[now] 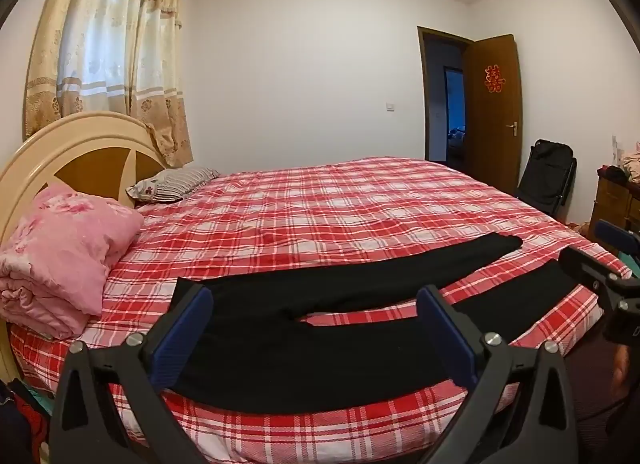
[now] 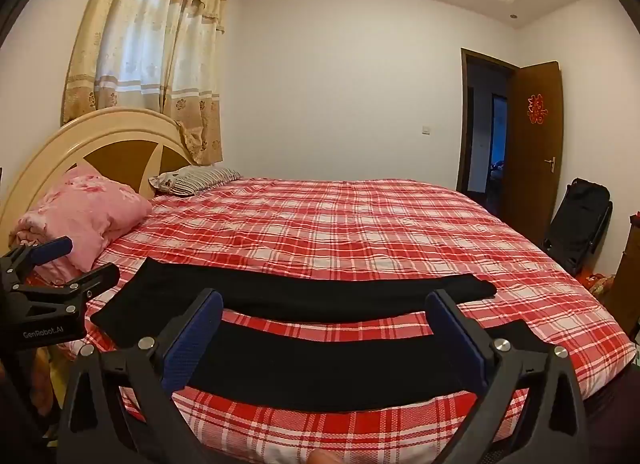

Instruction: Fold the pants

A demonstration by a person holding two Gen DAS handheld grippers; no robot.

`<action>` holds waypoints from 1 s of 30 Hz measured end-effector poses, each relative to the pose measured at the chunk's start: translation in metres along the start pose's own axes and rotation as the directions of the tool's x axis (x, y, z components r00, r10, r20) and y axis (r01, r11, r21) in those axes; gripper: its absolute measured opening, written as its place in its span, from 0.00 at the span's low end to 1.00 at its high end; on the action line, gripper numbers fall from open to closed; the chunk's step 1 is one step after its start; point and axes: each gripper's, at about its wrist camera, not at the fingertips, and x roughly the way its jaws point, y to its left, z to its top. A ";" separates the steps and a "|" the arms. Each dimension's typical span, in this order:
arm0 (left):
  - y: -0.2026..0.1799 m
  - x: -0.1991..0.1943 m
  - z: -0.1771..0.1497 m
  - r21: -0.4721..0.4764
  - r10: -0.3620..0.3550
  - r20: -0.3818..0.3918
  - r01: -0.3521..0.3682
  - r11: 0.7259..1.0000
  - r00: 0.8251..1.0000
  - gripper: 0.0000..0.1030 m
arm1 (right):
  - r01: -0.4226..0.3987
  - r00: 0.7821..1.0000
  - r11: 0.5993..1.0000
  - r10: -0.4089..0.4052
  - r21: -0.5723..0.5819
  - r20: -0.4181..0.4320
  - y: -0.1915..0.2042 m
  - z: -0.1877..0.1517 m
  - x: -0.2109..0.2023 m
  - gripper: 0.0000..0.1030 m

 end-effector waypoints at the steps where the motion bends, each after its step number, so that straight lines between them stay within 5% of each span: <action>1: 0.000 0.000 0.000 0.000 0.003 -0.001 -0.003 1.000 1.000 1.00 | 0.001 1.000 1.000 -0.001 -0.001 0.000 0.000 0.000 0.000 0.99; 30: 0.005 0.006 -0.007 -0.001 0.013 -0.004 -0.013 1.000 1.000 1.00 | 0.012 1.000 1.000 -0.013 -0.009 -0.019 0.005 -0.005 0.009 0.99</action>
